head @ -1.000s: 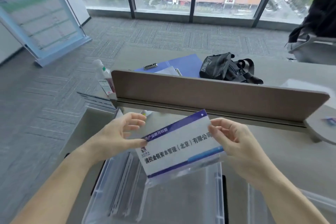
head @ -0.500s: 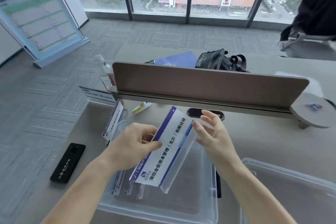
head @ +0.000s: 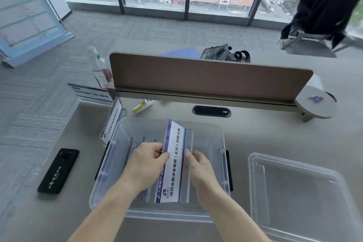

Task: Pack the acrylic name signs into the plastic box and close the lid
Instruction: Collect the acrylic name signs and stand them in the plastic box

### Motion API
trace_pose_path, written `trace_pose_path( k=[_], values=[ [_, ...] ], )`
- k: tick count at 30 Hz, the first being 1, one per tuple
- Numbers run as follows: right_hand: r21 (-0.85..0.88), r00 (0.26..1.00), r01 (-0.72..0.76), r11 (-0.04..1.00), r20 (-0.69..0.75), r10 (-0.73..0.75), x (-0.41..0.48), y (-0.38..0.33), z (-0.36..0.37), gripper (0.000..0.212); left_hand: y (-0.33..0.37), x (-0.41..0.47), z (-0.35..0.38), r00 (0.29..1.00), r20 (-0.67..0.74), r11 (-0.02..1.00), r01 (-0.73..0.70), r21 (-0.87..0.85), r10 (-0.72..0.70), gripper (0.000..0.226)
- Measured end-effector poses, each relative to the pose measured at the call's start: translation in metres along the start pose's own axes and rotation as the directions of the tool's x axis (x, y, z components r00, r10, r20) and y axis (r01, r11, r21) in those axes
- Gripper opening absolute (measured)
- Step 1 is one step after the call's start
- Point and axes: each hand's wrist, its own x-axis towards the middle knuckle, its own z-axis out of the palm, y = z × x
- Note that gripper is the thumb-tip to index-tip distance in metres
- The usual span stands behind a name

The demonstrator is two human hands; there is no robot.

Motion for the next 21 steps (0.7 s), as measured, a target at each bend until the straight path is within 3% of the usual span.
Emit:
trace_pose_path(
  k=[9, 16, 18, 21],
  values=[
    [-0.075, 0.988, -0.154, 0.985, -0.019, 0.153, 0.063, 0.043, 0.007, 0.063, -0.048, 0.038, 0.046, 0.998, -0.041, 0.985, 0.061, 0.163, -0.055, 0.021],
    [-0.234, 0.971, -0.239, 0.942, -0.057, 0.232, 0.104, 0.075, 0.011, 0.063, -0.077, 0.061, 0.081, 0.99, -0.072, 0.946, 0.134, 0.295, -0.117, 0.036],
    [-0.26, 0.974, -0.225, 0.939, -0.086, 0.21, 0.113, 0.083, 0.012, 0.053, -0.084, 0.065, 0.089, 0.99, -0.081, 0.931, 0.135, 0.338, -0.114, 0.037],
    [-0.246, 0.98, -0.196, 0.949, -0.088, 0.179, 0.12, 0.092, 0.011, 0.014, -0.091, 0.067, 0.099, 0.989, -0.086, 0.901, 0.149, 0.407, -0.124, 0.035]
  ],
)
